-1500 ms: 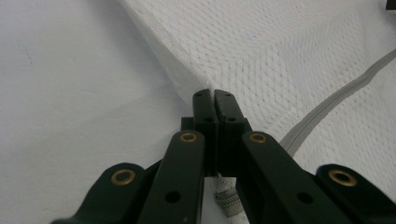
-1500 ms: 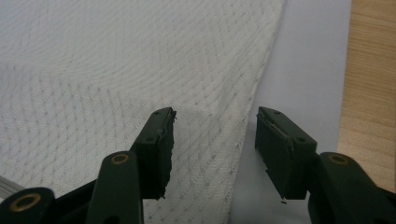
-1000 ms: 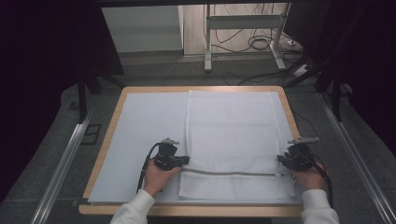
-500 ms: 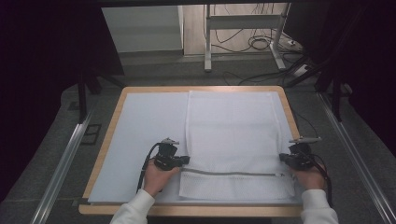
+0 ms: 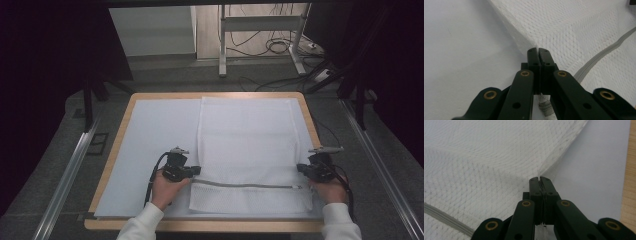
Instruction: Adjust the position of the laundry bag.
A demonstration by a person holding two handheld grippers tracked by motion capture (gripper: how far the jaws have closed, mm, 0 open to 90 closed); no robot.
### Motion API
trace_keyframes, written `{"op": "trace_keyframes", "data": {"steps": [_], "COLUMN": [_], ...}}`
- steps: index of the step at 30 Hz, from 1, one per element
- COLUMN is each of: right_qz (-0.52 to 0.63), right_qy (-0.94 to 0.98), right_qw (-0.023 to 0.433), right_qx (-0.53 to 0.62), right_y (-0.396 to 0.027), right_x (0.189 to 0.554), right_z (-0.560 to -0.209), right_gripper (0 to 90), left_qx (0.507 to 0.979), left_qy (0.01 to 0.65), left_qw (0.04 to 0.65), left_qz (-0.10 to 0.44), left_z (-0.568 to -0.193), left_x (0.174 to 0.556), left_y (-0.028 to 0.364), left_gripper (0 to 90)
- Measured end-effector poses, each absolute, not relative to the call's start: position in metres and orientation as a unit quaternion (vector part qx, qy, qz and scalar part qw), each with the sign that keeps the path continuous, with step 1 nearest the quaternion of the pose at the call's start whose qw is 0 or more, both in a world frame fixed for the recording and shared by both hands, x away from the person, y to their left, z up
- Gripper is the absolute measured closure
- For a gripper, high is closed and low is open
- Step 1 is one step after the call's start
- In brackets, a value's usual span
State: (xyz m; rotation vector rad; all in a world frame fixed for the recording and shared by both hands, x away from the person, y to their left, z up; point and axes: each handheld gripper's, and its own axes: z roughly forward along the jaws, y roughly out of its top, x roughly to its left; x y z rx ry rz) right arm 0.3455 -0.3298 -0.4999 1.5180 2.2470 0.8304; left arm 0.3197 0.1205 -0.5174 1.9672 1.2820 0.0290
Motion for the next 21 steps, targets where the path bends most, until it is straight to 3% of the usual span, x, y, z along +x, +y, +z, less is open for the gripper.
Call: {"op": "trace_keyframes", "data": {"steps": [21], "right_qz": [0.292], "right_qy": [0.787], "right_qw": [0.156], "right_qx": [0.521], "right_y": [-0.3225], "right_x": [0.3446], "right_z": [-0.4996], "right_gripper": [87.8], "left_qx": [0.770], "left_qy": [0.507], "left_qw": [0.387], "left_qz": [0.014], "left_z": [-0.5165], "left_x": [0.3195], "left_y": [0.1290], "left_gripper": [90.0]}}
